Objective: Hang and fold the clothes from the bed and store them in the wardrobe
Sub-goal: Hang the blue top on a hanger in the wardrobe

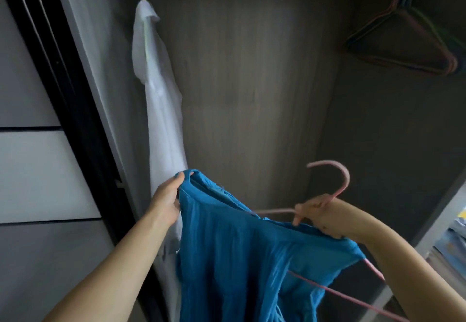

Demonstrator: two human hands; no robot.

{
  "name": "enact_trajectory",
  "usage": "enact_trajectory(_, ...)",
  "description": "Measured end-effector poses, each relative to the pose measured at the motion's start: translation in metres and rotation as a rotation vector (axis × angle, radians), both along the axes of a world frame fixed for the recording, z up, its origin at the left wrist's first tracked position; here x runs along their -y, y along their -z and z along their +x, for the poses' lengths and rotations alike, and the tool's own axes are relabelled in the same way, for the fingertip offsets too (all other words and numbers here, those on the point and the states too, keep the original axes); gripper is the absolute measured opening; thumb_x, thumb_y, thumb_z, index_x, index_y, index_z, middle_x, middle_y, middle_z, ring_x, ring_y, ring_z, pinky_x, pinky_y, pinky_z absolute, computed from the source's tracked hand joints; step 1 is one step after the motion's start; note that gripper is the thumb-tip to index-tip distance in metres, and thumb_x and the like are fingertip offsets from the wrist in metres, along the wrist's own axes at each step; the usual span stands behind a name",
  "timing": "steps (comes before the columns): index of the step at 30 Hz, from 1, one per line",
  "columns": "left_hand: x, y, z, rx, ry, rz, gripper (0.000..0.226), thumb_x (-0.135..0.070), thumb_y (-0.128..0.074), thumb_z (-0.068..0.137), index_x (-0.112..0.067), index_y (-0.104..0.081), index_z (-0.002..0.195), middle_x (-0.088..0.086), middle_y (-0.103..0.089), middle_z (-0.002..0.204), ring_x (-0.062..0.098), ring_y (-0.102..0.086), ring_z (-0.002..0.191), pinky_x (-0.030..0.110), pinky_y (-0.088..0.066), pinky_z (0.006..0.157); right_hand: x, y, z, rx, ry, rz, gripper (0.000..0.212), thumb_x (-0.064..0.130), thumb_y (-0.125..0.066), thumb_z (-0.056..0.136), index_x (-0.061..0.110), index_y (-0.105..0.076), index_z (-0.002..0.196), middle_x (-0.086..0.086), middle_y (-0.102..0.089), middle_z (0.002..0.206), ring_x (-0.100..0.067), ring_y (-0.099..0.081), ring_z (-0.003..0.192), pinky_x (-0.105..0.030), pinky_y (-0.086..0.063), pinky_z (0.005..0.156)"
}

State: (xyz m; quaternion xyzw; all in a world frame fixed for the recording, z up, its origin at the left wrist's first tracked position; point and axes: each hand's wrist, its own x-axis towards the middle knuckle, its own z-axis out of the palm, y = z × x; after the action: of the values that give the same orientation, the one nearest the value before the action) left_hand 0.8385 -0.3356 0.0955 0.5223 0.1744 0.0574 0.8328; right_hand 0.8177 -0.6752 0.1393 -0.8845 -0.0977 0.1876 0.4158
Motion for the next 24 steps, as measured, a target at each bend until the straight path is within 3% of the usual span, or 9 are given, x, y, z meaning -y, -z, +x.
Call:
enact_trajectory(2,-0.002,-0.001,-0.001,0.020,0.089,0.009,0.023,-0.023,-0.050,0.100,-0.012,-0.070,0.095,0.004,-0.070,0.086,0.015,-0.065,0.075,0.028,-0.051,0.068,-0.003,-0.001,-0.010,0.001,-0.013,-0.136,0.035,0.036,-0.051,0.098,0.019,-0.073,0.078,0.007,-0.030,0.041,-0.009,-0.024,0.033,-0.018,-0.020,0.036)
enact_trajectory(6,0.009,-0.007,-0.011,-0.022,0.419,0.043,0.027,-0.017,-0.054,0.095,-0.008,-0.077,0.083,0.008,-0.071,0.078,0.017,-0.069,0.066,0.027,-0.058,0.061,-0.003,-0.019,-0.015,0.056,0.043,0.186,0.033,0.024,-0.046,0.102,0.007,-0.070,0.088,0.003,-0.029,0.042,-0.007,-0.022,0.033,-0.018,-0.017,0.034)
enact_trajectory(8,0.019,-0.008,-0.017,-0.043,0.517,0.192,0.022,-0.018,-0.057,0.095,-0.009,-0.076,0.090,0.013,-0.074,0.088,0.022,-0.073,0.076,0.030,-0.059,0.067,-0.010,-0.029,-0.016,0.090,-0.002,0.149,0.032,0.023,-0.045,0.102,0.007,-0.070,0.091,0.002,-0.029,0.044,-0.008,-0.023,0.034,-0.019,-0.019,0.035)
enact_trajectory(10,0.028,-0.012,-0.020,-0.073,0.500,0.526,0.022,-0.027,-0.057,0.097,-0.010,-0.071,0.094,0.011,-0.073,0.094,0.022,-0.071,0.083,0.034,-0.058,0.078,-0.018,-0.032,-0.017,0.110,-0.038,0.054,0.030,0.024,-0.045,0.102,0.010,-0.070,0.093,0.002,-0.030,0.046,-0.009,-0.024,0.037,-0.021,-0.020,0.037)
enact_trajectory(12,0.027,-0.012,-0.017,-0.064,0.294,1.109,0.022,-0.033,-0.059,0.094,-0.013,-0.061,0.086,0.004,-0.066,0.090,0.020,-0.062,0.083,0.037,-0.052,0.079,-0.020,-0.036,-0.016,0.114,-0.008,0.079,0.026,0.021,-0.048,0.101,0.011,-0.072,0.094,0.003,-0.030,0.048,-0.009,-0.025,0.039,-0.021,-0.020,0.038)
enact_trajectory(15,0.028,-0.021,-0.021,0.369,0.070,1.636,0.026,-0.036,-0.065,0.089,-0.015,-0.059,0.102,-0.005,-0.056,0.107,0.016,-0.051,0.101,0.035,-0.043,0.087,-0.019,-0.050,-0.010,0.168,0.017,0.160,0.022,0.019,-0.055,0.098,0.012,-0.074,0.091,0.005,-0.031,0.045,-0.009,-0.026,0.039,-0.019,-0.021,0.036)
enact_trajectory(17,0.034,-0.027,-0.021,0.607,0.296,1.647,0.018,-0.037,-0.060,0.093,-0.021,-0.064,0.101,-0.013,-0.061,0.098,0.008,-0.054,0.093,0.032,-0.042,0.085,-0.021,-0.059,-0.009,0.218,-0.050,0.175,0.018,0.019,-0.058,0.096,0.012,-0.074,0.092,0.006,-0.038,0.045,-0.008,-0.030,0.040,-0.017,-0.026,0.038)
enact_trajectory(21,0.041,-0.029,-0.014,0.535,0.319,1.430,0.038,-0.034,-0.049,0.099,-0.030,-0.043,0.062,-0.010,-0.046,0.054,0.006,-0.046,0.054,0.020,-0.030,0.050,-0.009,-0.074,-0.008,0.319,-0.149,0.219,0.021,0.013,-0.063,0.092,0.025,-0.068,0.109,0.002,-0.074,0.083,-0.009,-0.066,0.071,-0.017,-0.053,0.066)
enact_trajectory(24,0.027,-0.036,-0.006,0.542,0.164,1.415,0.035,-0.029,-0.052,0.099,-0.023,-0.047,0.065,-0.005,-0.047,0.055,0.011,-0.046,0.053,0.031,-0.036,0.053,0.026,-0.072,-0.004,0.406,-0.166,-0.217,0.019,0.023,-0.062,0.094,0.030,-0.065,0.111,0.009,-0.073,0.100,-0.005,-0.066,0.093,-0.018,-0.050,0.086)
